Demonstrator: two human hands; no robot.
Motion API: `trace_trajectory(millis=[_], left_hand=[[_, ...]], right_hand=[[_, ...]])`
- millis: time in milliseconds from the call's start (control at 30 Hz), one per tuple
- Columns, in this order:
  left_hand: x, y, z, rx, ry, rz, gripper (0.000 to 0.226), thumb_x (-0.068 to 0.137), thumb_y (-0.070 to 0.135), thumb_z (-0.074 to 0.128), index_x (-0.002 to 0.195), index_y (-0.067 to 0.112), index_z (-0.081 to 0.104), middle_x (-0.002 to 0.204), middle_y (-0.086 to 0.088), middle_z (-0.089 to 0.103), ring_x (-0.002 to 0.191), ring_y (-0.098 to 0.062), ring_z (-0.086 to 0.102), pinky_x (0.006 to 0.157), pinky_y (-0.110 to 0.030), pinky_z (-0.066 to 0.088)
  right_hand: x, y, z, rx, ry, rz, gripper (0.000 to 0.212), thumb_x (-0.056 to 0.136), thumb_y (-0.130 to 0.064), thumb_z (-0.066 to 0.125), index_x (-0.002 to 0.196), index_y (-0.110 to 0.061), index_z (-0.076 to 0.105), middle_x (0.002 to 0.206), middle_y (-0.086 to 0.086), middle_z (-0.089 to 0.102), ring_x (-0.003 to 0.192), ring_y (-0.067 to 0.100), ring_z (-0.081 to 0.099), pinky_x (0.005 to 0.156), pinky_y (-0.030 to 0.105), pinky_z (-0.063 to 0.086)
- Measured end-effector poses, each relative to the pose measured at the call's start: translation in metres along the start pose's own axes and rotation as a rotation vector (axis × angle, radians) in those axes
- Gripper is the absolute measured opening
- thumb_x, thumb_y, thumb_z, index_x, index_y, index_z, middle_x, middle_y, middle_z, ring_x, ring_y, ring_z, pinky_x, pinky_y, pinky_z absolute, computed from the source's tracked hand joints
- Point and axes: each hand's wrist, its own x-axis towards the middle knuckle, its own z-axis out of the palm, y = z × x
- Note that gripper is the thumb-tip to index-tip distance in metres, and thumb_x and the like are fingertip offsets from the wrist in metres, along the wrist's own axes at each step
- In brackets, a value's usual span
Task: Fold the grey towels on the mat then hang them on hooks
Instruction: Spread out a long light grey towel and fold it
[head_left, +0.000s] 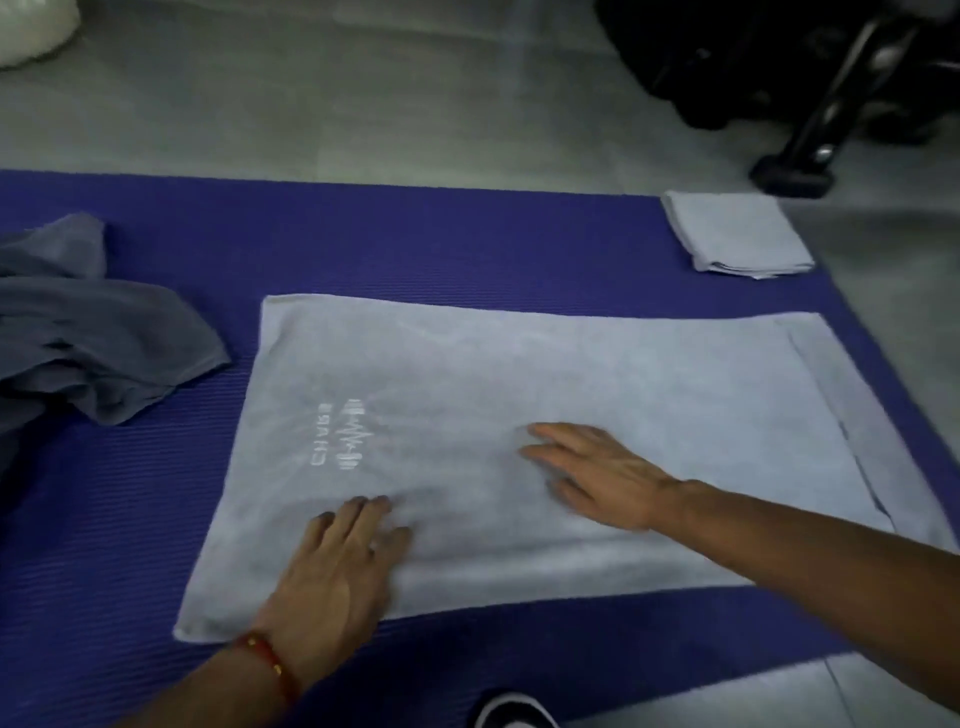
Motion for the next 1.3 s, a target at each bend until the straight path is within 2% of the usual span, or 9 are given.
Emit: trace_trajectory(millis=[133,233,300,433,600,733,867,1033,1300], left_hand=[[0.050,0.060,0.020,-0.070,-0.011,0.328,0.027,0.082,0.019,0.044,0.092,0.021,0.069,0.100,-0.004,0.062,0.087,-0.023,0.060,0.067,-0.034,0.053],[0.070,0.099,0.038,-0.083,-0.042,0.541,0.015,0.088,0.028,0.050,0.083,0.027,0.064,0.087,0.006,0.057,0.079,-0.013,0.052,0.062,-0.027,0.047],[0.078,0.118,0.046,-0.100,-0.034,0.627,0.006,0.088,0.023,0.057,0.085,0.025,0.062,0.085,0.007,0.055,0.077,-0.012,0.049,0.061,-0.026,0.045],[0.087,0.130,0.060,-0.109,-0.068,0.602,0.024,0.078,0.008,0.078,0.083,0.019,0.057,0.083,0.001,0.053,0.074,-0.017,0.050,0.058,-0.031,0.049],[0.085,0.135,0.053,-0.014,-0.179,0.564,0.040,0.049,-0.006,0.086,0.070,0.017,0.061,0.074,-0.001,0.055,0.067,-0.019,0.055,0.051,-0.031,0.051],[0.092,0.136,0.056,-0.031,-0.170,0.521,0.049,0.041,-0.007,0.088,0.069,0.018,0.055,0.071,-0.002,0.054,0.062,-0.018,0.054,0.048,-0.028,0.049],[0.082,0.132,0.065,-0.041,-0.196,0.473,0.050,0.046,0.000,0.092,0.075,0.017,0.055,0.075,-0.003,0.055,0.064,-0.020,0.054,0.048,-0.031,0.051],[0.084,0.141,0.053,0.060,-0.225,0.495,0.043,0.043,0.007,0.096,0.057,0.021,0.057,0.063,0.000,0.055,0.058,-0.019,0.055,0.045,-0.027,0.047],[0.085,0.139,0.051,0.037,-0.186,0.409,0.052,0.026,-0.005,0.088,0.067,0.016,0.063,0.068,-0.003,0.059,0.058,-0.020,0.059,0.048,-0.026,0.050]], right_hand=[[-0.125,0.038,0.010,-0.124,0.076,0.199,0.053,0.094,-0.041,0.040,0.144,-0.026,0.049,0.144,0.002,0.049,0.127,0.021,0.050,0.103,0.041,0.045],[-0.188,0.042,0.024,-0.127,0.128,0.355,0.033,0.093,-0.042,0.046,0.121,-0.027,0.056,0.112,-0.003,0.058,0.097,0.021,0.061,0.081,0.038,0.049],[-0.213,0.039,0.035,-0.133,0.068,0.399,0.027,0.095,-0.038,0.049,0.119,-0.028,0.057,0.109,-0.003,0.059,0.095,0.022,0.063,0.081,0.038,0.049],[-0.231,0.030,0.057,0.036,-0.036,0.436,0.045,0.104,-0.039,0.049,0.147,-0.031,0.043,0.137,-0.005,0.048,0.119,0.017,0.055,0.101,0.037,0.047],[-0.210,0.025,0.064,0.025,0.063,0.501,0.041,0.105,-0.034,0.046,0.146,-0.029,0.043,0.135,-0.002,0.049,0.114,0.021,0.055,0.093,0.036,0.052],[-0.182,0.025,0.052,-0.154,0.025,0.456,0.035,0.101,-0.026,0.052,0.136,-0.020,0.051,0.130,0.002,0.055,0.109,0.023,0.058,0.090,0.037,0.053],[-0.174,0.026,0.052,-0.320,0.025,0.379,0.032,0.066,-0.018,0.087,0.095,-0.014,0.073,0.087,0.005,0.068,0.065,0.023,0.064,0.054,0.034,0.055],[-0.180,0.028,0.059,-0.398,0.085,0.271,0.024,0.077,-0.009,0.076,0.100,-0.007,0.069,0.090,0.010,0.066,0.065,0.025,0.062,0.055,0.036,0.055],[-0.201,0.026,0.067,-0.340,0.276,0.290,0.027,0.088,-0.039,0.055,0.101,-0.016,0.060,0.088,0.004,0.059,0.070,0.020,0.054,0.070,0.037,0.048]])
